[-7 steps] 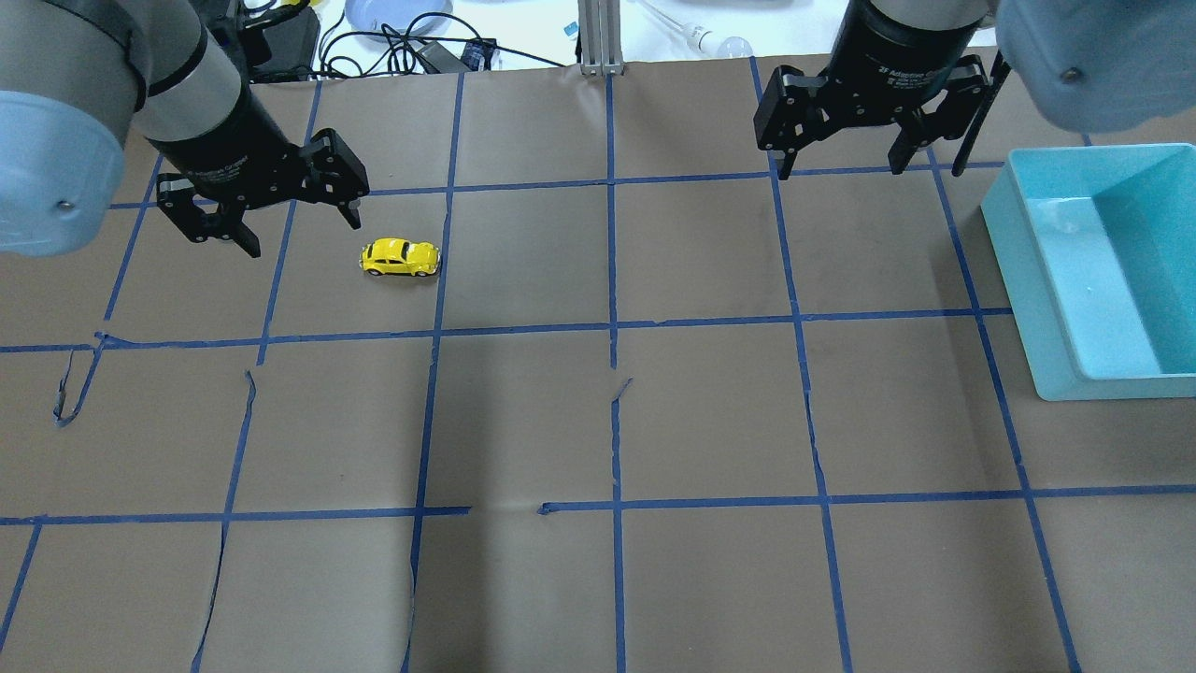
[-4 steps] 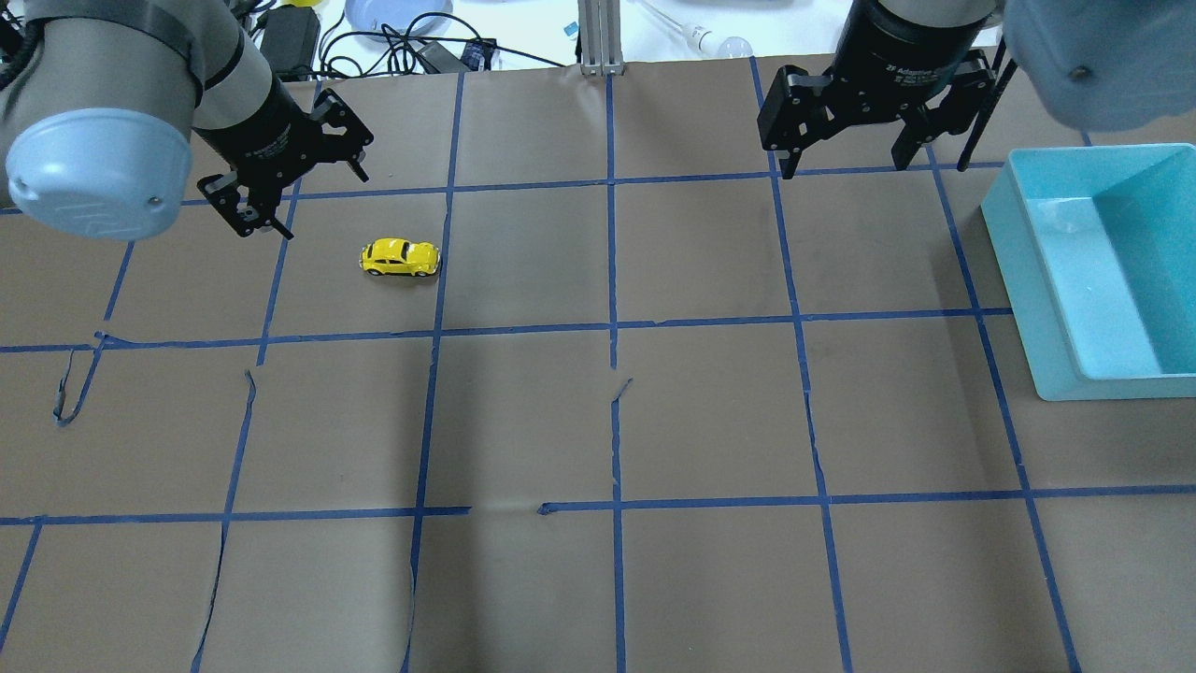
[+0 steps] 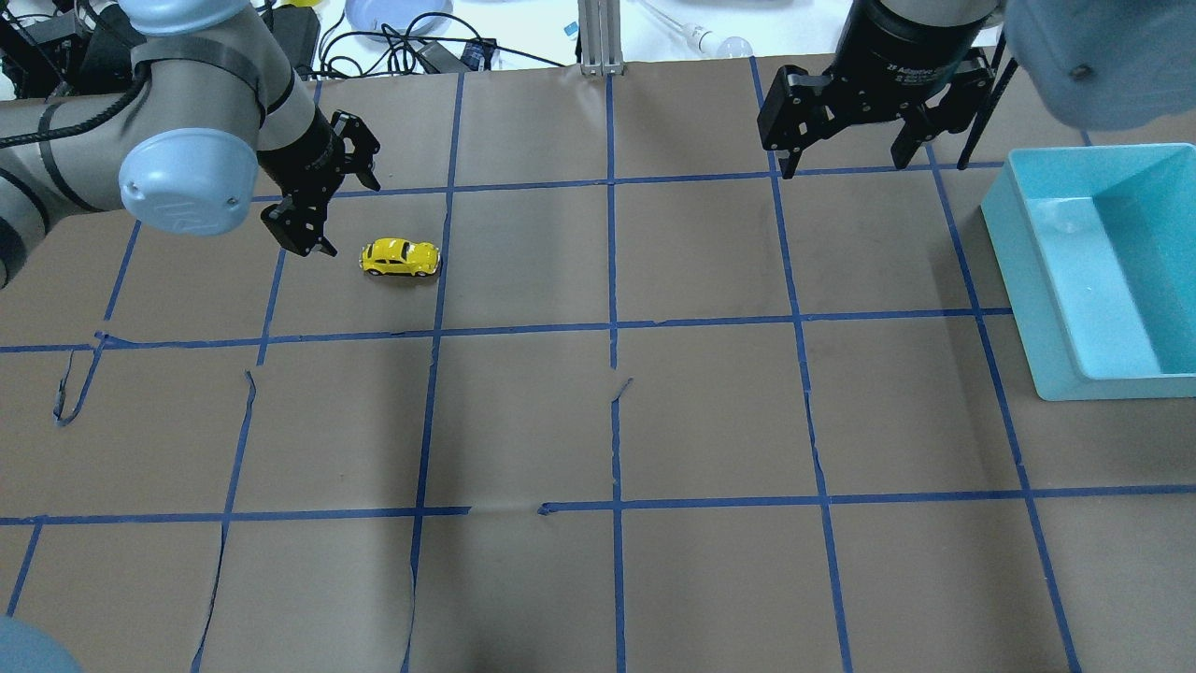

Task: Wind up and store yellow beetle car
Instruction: 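Lower the left gripper over the yellow toy car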

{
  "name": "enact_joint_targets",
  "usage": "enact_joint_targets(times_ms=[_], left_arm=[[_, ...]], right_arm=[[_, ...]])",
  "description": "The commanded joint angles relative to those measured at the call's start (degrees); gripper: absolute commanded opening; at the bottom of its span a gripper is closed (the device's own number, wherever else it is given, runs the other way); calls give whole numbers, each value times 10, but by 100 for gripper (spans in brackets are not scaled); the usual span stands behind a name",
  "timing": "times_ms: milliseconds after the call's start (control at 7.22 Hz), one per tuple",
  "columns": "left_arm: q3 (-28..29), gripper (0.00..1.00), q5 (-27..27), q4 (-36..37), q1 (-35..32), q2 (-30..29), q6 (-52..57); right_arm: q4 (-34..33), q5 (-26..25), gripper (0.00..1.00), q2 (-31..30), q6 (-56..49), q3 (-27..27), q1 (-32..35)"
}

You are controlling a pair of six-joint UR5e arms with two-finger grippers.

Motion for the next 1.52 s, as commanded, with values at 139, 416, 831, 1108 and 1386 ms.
enact_joint_targets(times_ms=[139,416,831,1108,1386], left_arm=[[6,100,-1,71,2,-84,-84],[15,100,-2,90,11,-123,-100],[19,100,-6,90,25,-151,-103],[20,100,-7,94,25,-160,-124],[19,97,-8,94,25,-166,-137]], right_arm=[[-3,-1,100,-1,-1,-1,0],[-4,-2,100,-1,-2,-2,0],[-4,-2,100,-1,-2,-2,0],[-4,-2,100,-1,-2,-2,1],[-4,-3,100,-1,-2,-1,-1]])
